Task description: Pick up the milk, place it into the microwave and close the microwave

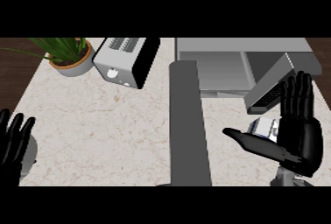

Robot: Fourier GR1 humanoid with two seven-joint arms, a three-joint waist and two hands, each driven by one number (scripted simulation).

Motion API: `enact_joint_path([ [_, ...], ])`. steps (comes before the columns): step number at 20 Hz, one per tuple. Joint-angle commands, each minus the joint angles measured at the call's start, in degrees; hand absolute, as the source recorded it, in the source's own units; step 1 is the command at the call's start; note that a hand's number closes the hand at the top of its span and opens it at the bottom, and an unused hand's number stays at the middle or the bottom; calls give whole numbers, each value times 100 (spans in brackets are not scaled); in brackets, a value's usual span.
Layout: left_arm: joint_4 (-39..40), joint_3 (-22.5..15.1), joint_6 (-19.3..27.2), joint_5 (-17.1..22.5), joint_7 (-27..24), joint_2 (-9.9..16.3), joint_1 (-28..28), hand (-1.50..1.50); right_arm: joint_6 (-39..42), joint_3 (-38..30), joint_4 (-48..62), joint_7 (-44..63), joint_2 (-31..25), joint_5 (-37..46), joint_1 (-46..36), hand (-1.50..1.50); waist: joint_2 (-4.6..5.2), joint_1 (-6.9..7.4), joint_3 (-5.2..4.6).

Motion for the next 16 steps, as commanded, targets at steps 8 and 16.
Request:
enact_joint_path([
  [8,235,356,-743,327,-654,41,664,-150,251,-885,1719,-1298,-107,-660,45,-150,8,27,1],
  [16,83,-10,-604,-303,-830,-304,819,-150,332,-1112,2047,-1872,-127,-801,470,-150,0,-4,1],
])
